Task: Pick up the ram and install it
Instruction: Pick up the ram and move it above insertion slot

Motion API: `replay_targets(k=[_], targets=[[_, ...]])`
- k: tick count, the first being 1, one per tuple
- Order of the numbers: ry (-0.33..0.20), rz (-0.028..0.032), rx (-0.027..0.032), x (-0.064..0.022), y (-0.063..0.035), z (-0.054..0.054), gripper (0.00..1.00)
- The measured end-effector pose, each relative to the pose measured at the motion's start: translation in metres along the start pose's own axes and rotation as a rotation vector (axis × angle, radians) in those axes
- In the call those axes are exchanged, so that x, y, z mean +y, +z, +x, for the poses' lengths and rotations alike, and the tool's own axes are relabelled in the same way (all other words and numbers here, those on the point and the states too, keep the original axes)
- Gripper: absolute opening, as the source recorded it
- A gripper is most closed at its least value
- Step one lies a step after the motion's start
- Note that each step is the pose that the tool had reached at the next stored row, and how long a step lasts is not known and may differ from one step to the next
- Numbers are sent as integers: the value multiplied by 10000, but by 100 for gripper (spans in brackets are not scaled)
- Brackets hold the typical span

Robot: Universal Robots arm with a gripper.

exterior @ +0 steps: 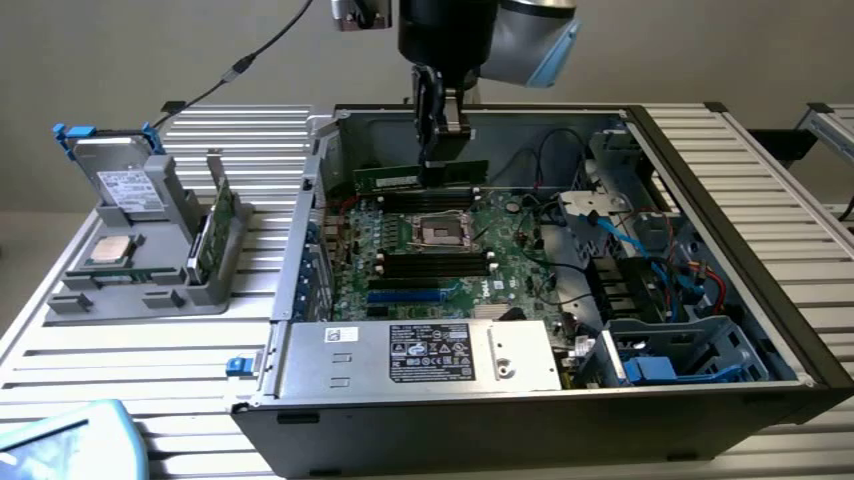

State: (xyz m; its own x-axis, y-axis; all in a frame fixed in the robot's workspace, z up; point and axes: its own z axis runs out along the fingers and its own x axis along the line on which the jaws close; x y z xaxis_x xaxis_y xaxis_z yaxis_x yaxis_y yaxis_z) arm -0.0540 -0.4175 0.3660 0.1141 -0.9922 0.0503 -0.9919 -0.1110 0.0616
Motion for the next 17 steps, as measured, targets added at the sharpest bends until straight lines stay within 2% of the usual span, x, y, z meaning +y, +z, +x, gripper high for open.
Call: replay_targets(k=[9,17], targets=[[355,-26,-24,-142,155,-11,14],[668,-104,-48,-217,275,-18,14]])
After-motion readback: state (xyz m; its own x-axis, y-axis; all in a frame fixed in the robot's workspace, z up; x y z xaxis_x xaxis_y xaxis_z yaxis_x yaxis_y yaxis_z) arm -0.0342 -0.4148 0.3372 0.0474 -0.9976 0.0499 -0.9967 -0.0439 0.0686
